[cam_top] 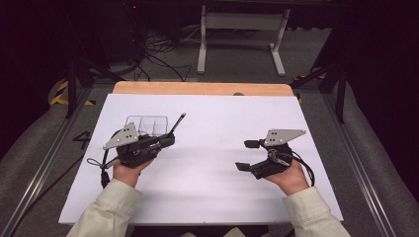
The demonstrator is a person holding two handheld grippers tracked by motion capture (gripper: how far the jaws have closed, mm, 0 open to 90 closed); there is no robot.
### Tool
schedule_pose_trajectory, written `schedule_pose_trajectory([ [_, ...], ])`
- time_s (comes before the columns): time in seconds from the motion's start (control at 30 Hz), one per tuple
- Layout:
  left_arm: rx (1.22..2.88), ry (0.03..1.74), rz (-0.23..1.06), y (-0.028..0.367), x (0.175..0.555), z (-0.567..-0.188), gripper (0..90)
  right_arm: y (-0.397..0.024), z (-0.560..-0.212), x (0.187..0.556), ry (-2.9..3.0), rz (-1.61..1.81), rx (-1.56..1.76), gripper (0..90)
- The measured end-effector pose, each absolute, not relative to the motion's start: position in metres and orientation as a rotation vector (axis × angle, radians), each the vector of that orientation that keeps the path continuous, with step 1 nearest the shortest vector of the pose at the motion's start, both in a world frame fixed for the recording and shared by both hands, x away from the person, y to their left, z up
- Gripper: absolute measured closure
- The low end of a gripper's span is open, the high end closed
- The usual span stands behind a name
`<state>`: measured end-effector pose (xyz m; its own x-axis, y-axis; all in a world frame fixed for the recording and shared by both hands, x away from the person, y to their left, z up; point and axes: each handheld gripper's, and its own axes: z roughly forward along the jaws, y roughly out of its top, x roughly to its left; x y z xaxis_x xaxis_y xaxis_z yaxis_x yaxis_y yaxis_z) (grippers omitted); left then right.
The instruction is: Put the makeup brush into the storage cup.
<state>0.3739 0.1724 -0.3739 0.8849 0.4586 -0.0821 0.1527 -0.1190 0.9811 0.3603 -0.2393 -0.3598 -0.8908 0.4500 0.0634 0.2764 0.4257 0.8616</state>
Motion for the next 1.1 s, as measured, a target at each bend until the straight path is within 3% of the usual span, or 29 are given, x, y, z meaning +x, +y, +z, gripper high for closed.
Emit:
schedule_pose_trajectory([
  [1.1,1.598,0.695,0.434,0.191,0.41,-0.371,82.8,-0.256,-0.393,0.35,2.438,1.545,0.746,17.8],
])
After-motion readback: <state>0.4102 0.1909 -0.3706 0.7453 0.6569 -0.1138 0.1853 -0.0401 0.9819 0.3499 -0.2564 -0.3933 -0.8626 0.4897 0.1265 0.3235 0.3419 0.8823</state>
